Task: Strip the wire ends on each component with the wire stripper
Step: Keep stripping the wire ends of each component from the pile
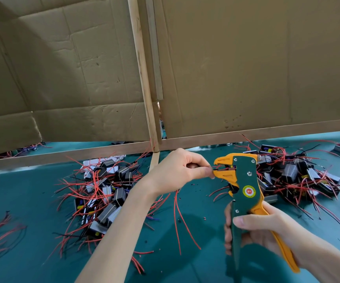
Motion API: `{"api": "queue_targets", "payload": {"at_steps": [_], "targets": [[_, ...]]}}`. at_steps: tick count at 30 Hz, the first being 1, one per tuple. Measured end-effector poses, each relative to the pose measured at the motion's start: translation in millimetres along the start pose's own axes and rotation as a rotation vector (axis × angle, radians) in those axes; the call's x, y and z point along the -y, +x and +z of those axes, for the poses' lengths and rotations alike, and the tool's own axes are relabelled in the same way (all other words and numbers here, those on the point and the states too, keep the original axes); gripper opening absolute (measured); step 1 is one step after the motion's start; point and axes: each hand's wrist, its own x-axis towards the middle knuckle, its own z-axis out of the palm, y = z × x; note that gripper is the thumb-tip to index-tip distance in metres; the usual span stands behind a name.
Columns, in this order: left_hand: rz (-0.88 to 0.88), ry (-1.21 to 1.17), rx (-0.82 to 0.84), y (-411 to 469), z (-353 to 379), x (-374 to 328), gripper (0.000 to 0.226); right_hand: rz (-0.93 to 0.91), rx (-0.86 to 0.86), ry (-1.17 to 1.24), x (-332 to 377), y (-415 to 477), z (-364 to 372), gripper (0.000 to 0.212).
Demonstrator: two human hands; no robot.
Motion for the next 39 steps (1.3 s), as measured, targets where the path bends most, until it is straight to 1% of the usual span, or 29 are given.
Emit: {"api": "queue_targets", "payload": {"at_steps": [3,4,7,8,9,11,13,15,18,21,23,25,30,32,34,35,36,38,39], "targets": [[0.009,0.016,0.052,-1.6,-4.3,0.3,0.019,0.016,-0.006,-0.060,-0.5,-1.5,-0.3,0.030],[0.010,0.022,0.067,-2.3,-5.6,0.1,0.019,0.024,-0.020,-0.077,-1.6,-2.2,-0.4,0.036],[-0.007,0.043,0.104,-4.6,-10.1,0.1,0.015,0.071,-0.098,-0.095,-7.3,-3.2,0.5,0.067],[-0.015,0.051,0.117,-5.3,-11.8,0.4,0.013,0.086,-0.126,-0.101,-8.9,-3.2,2.7,0.071],[-0.026,0.052,0.131,-5.8,-13.4,1.4,0.012,0.094,-0.156,-0.115,-10.6,-2.9,5.8,0.069],[-0.054,0.051,0.157,-5.5,-14.5,4.6,0.012,0.092,-0.227,-0.153,-14.3,-1.5,12.6,0.051],[-0.088,0.057,0.169,-3.7,-11.4,8.5,0.013,0.090,-0.276,-0.152,-17.0,1.1,16.0,0.042],[-0.126,0.083,0.147,-0.7,-6.3,13.6,0.015,0.125,-0.231,-0.095,-18.4,3.4,14.0,0.041],[-0.191,0.116,0.048,1.2,-4.4,23.7,0.019,0.188,-0.072,0.089,-19.0,7.9,7.6,0.043],[-0.195,0.128,-0.094,3.2,-7.6,30.4,0.019,0.193,-0.046,0.196,-22.4,13.2,-0.4,0.048],[-0.156,0.211,-0.222,5.8,-8.6,29.2,0.018,0.211,-0.078,0.239,-22.9,15.2,-6.4,0.045],[-0.108,0.281,-0.346,10.3,-8.5,24.2,0.017,0.235,-0.138,0.271,-21.2,15.7,-10.7,0.037],[0.033,0.236,-0.557,45.0,10.5,-4.7,0.017,0.273,-0.236,0.335,-17.5,14.8,-15.1,0.022],[0.085,0.203,-0.642,67.4,25.6,-21.6,0.018,0.280,-0.246,0.340,-16.9,14.0,-15.8,0.029],[0.123,0.133,-0.676,87.8,44.5,-37.5,0.019,0.265,-0.261,0.355,-15.5,13.5,-14.6,0.029],[0.130,0.069,-0.652,94.7,53.5,-44.1,0.019,0.252,-0.267,0.367,-14.5,13.3,-14.1,0.028],[0.125,-0.009,-0.582,98.9,61.1,-49.1,0.021,0.239,-0.268,0.378,-13.7,13.6,-13.9,0.028],[0.092,-0.117,-0.346,99.8,73.4,-52.1,0.030,0.216,-0.269,0.386,-13.1,14.0,-14.5,0.028],[0.082,-0.120,-0.225,97.5,77.0,-48.9,0.035,0.203,-0.271,0.381,-13.1,14.3,-14.9,0.031]]}}
